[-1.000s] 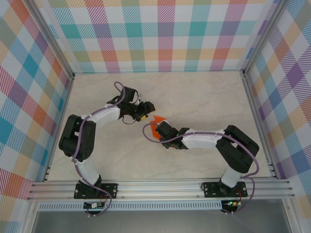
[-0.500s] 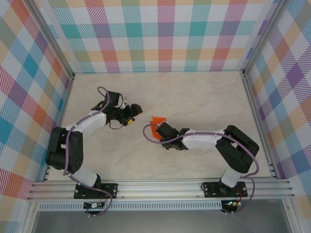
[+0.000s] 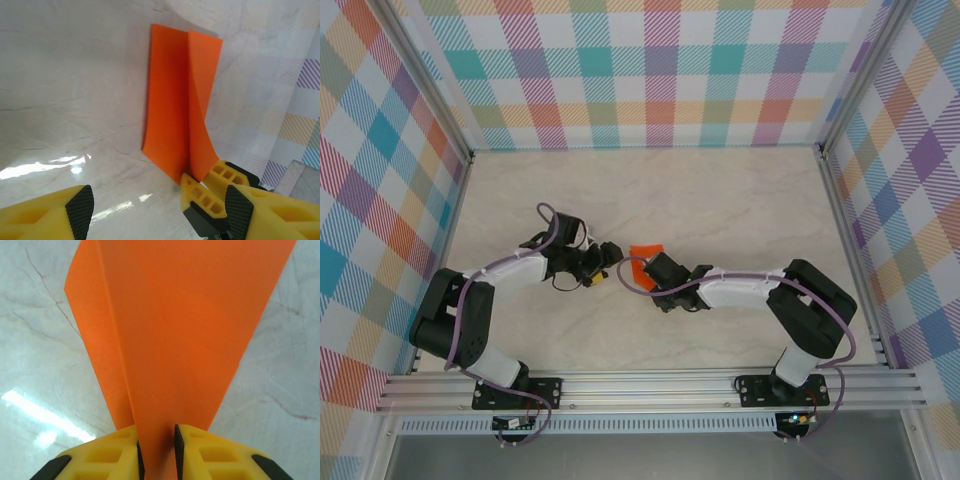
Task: Fold a paper plane with a square sheet of paper (fold left side to right side)
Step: Fourth fold the wing at the center of the table.
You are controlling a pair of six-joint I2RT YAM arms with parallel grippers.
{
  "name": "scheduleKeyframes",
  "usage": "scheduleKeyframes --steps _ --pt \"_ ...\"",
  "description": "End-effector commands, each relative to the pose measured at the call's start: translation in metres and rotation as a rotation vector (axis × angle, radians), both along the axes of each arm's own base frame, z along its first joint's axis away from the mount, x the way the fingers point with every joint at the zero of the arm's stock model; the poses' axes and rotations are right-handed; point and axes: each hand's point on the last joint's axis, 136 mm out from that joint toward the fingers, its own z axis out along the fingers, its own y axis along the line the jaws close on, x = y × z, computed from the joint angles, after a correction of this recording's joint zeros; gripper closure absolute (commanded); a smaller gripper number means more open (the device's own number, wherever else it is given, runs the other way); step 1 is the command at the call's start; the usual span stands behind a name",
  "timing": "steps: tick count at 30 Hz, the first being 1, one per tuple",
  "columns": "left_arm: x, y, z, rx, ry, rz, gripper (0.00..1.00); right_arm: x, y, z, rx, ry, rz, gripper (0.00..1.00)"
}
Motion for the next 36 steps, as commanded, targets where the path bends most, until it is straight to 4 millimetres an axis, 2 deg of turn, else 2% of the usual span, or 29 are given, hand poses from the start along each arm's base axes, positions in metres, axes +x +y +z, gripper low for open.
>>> scheduleKeyframes --steps 1,8,14,19,23,30,36 --pt "-0.002 -0.02 0.007 -0.035 -0.023 -0.035 0.31 -0.003 0.0 0.006 0.079 0.05 -0.026 0.79" --pt "-0.003 -0.042 0.004 -0.036 -0.025 -0.063 0.39 -0.001 0.001 0.01 0.206 0.135 -0.037 0.81" --pt "0.0 -0.065 0.007 -0.044 -0.035 -0.099 0.41 -0.005 0.0 -0.002 0.198 0.178 -0.035 0.81" --pt "0.003 -0.079 0.007 -0.06 -0.037 -0.112 0.49 -0.006 -0.001 -0.006 0.205 0.19 -0.043 0.81" --pt "0.006 -0.087 0.004 -0.059 -0.033 -0.123 0.52 -0.005 -0.001 -0.009 0.199 0.195 -0.045 0.81" --pt "0.006 -0.093 -0.014 -0.045 -0.004 -0.135 0.53 -0.006 -0.001 -0.013 0.2 0.206 -0.048 0.81" --pt "0.01 -0.097 -0.022 -0.046 0.008 -0.132 0.59 -0.005 -0.001 -0.015 0.211 0.225 -0.057 0.81"
